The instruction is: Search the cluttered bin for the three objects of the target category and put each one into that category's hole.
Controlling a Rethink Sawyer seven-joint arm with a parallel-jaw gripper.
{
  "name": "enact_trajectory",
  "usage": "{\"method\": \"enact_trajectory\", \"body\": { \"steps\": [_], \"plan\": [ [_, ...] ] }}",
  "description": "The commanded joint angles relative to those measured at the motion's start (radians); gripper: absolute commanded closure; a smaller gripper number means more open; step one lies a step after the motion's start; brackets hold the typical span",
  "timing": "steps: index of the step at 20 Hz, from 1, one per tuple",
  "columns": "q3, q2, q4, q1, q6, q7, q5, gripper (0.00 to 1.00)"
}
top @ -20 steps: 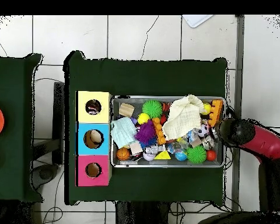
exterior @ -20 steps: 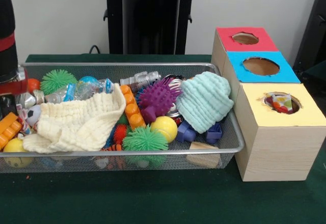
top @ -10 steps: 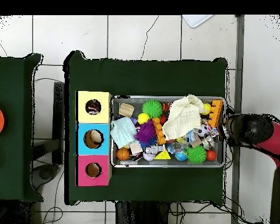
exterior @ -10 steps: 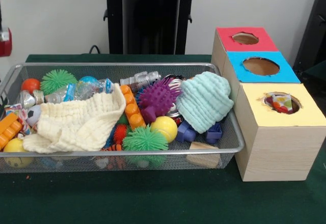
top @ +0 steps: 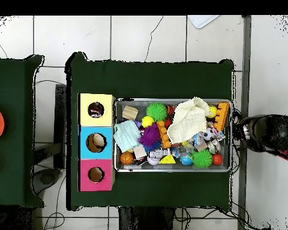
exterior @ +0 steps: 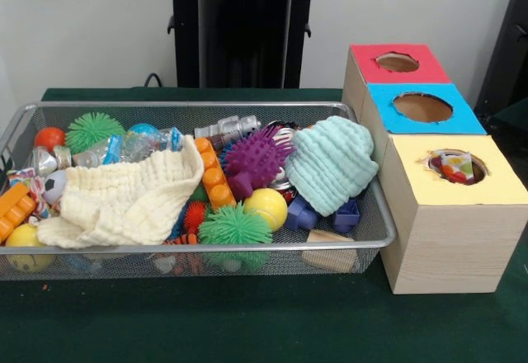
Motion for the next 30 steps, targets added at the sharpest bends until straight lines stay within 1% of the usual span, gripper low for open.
{"method": "enact_trajectory", "body": {
  "steps": [1, 2, 7, 12, 14, 19, 23, 30],
  "plan": [
    [0.026, 0.04, 0.102, 0.0, 0.077, 0.161, 0.05, 1.0],
    [0.014, 0.044, 0.099, 0.008, 0.081, 0.157, 0.049, 0.0],
    [0.024, 0.044, 0.133, -0.002, 0.018, 0.154, 0.056, 0.0],
    [0.016, 0.04, 0.161, 0.011, -0.014, 0.182, 0.056, 0.0],
    [0.024, 0.047, 0.18, 0.012, -0.054, 0.19, 0.054, 0.0],
    [0.006, 0.06, 0.215, 0.041, -0.119, 0.253, 0.053, 0.0],
    [-0.004, 0.069, 0.217, 0.057, -0.131, 0.267, 0.06, 0.0],
    [-0.01, 0.08, 0.215, 0.047, -0.152, 0.243, 0.07, 0.0]
  ]
}}
